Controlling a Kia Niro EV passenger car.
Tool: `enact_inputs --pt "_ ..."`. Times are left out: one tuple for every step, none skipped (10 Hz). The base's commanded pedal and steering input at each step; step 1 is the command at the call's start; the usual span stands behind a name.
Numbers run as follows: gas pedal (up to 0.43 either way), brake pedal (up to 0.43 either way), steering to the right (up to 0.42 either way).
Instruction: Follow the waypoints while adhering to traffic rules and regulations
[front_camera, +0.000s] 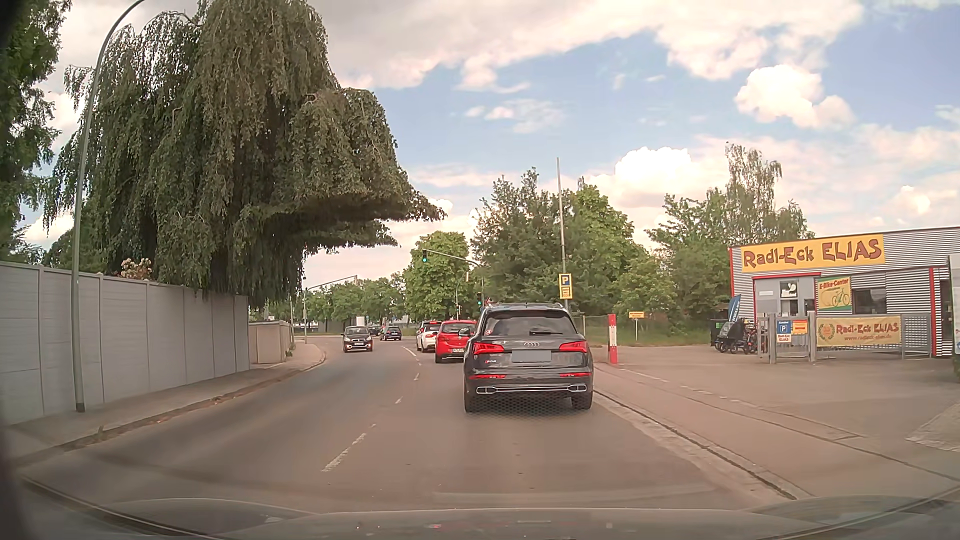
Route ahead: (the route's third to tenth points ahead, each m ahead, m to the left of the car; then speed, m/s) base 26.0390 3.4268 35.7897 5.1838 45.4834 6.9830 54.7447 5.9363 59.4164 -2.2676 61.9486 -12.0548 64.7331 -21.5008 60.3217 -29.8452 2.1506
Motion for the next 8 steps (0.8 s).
enact_inputs --pt "0.287 0.024 -0.034" --pt "0.287 0.024 -0.034" --pt "0.287 0.018 -0.034" --pt "0.287 0.018 -0.033" --pt "0.287 0.024 -0.033" --pt "0.28 0.024 -0.029" --pt "0.268 0.024 -0.024" --pt "0.248 0.024 -0.022"
